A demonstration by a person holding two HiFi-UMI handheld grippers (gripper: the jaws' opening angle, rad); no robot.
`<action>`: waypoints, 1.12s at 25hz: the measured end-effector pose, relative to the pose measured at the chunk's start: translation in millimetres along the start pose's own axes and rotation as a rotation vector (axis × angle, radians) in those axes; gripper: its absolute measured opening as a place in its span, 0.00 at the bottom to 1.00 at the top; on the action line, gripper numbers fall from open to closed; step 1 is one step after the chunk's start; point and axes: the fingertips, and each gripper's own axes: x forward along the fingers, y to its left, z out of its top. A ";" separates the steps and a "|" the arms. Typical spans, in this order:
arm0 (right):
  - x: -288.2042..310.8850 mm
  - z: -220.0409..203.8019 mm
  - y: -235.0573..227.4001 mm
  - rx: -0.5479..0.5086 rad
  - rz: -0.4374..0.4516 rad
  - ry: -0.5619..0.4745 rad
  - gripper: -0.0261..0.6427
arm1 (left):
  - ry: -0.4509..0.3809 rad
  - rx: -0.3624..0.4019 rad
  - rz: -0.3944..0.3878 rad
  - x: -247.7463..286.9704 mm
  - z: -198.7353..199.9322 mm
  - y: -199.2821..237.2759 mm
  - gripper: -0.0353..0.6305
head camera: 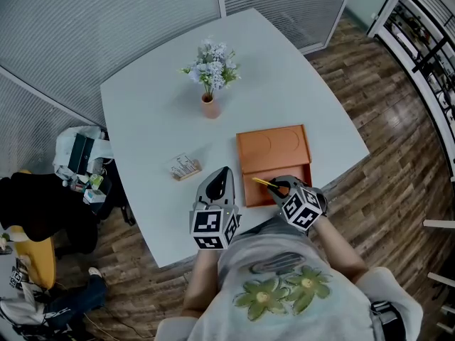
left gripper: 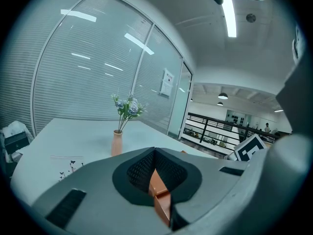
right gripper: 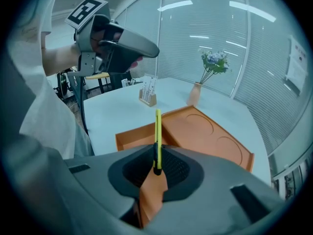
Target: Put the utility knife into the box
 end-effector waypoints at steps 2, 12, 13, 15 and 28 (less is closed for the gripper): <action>2.2 -1.7 1.0 -0.001 0.007 0.007 0.12 | 0.002 0.001 0.000 0.2 -0.3 -0.2 0.06; 17.3 -10.2 2.3 -0.025 0.024 0.059 0.12 | -0.009 -0.008 0.004 2.5 3.0 9.2 0.06; 18.9 -11.3 1.6 -0.028 0.025 0.064 0.12 | -0.007 -0.009 0.006 3.3 2.9 10.6 0.06; 22.4 -13.7 0.8 -0.033 0.031 0.077 0.12 | -0.004 -0.009 0.010 5.0 1.7 13.7 0.05; 49.1 -27.3 -1.9 -0.056 0.079 0.150 0.12 | 0.017 -0.013 0.022 15.8 -2.7 26.6 0.06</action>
